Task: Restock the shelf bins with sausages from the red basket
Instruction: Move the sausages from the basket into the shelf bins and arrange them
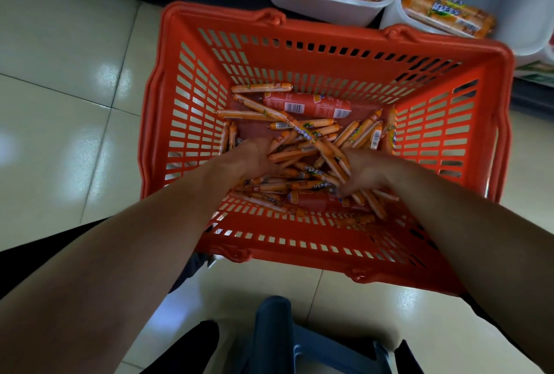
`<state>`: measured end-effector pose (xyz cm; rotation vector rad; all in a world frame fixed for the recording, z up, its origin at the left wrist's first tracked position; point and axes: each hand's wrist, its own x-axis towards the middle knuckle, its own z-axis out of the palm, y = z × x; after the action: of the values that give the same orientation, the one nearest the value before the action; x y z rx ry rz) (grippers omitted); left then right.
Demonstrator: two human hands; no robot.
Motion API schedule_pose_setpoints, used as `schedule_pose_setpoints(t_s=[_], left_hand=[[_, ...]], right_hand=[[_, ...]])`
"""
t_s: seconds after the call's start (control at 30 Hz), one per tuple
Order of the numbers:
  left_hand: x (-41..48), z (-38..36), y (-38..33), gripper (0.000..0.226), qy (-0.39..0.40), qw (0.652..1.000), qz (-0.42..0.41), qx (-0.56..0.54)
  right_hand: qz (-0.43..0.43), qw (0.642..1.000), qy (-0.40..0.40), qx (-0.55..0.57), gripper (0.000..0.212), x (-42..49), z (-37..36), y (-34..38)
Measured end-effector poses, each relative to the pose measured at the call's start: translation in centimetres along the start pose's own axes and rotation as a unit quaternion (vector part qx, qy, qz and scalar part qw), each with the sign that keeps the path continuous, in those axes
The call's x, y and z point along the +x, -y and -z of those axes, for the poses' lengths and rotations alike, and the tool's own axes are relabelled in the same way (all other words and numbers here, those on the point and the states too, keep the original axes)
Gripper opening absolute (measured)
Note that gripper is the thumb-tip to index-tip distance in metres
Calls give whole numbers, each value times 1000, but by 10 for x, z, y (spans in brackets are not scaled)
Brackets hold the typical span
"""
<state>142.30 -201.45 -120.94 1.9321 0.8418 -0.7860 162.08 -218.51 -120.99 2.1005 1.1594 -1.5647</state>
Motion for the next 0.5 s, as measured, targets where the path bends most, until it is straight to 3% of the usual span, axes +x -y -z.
schedule_pose_setpoints(t_s=[0.27,0.4,0.5], left_hand=[[-8,-5,2,52,-8,998,25,-50],[-24,17,-8,65,-15,999,0,-49],[-45,37,-16,67,-38,997,-2,-65]], right_hand=[[-21,978,-90,188,104,-7,-23,-1],[-11,977,-111,184,56,-21,-5,4],[3,977,-129,168,51,-37,17,11]])
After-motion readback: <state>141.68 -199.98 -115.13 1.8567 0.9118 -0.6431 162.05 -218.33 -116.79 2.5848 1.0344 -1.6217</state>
